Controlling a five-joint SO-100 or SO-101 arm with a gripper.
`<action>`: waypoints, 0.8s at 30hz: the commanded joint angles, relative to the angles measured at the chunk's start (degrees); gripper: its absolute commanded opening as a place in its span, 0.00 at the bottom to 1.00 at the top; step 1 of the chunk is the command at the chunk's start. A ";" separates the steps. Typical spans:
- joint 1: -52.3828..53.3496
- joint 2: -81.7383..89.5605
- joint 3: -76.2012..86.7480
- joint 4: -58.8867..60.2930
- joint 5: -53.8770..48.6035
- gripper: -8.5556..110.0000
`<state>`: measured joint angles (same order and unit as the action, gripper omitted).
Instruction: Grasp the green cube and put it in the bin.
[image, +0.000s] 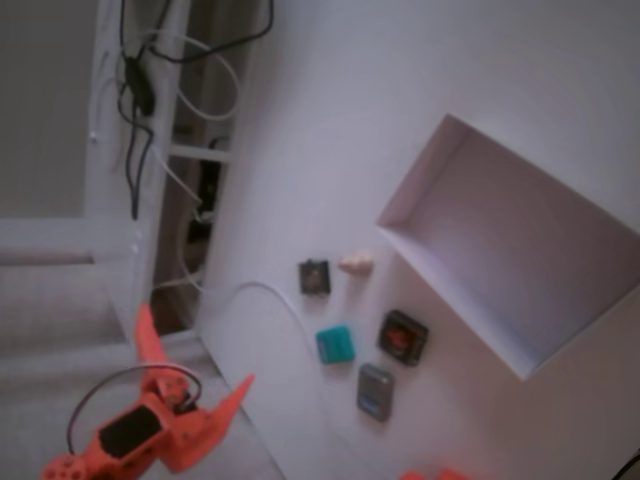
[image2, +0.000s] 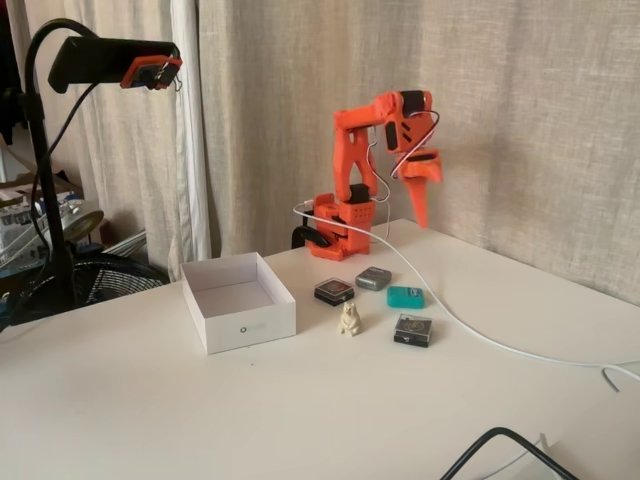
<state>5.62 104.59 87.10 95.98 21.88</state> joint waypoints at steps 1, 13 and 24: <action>1.05 2.99 2.99 2.37 -0.62 0.74; 16.17 1.23 24.79 -18.02 -4.04 0.74; 8.35 1.67 26.81 -23.64 -5.27 0.72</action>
<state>17.05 103.71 113.73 73.92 17.05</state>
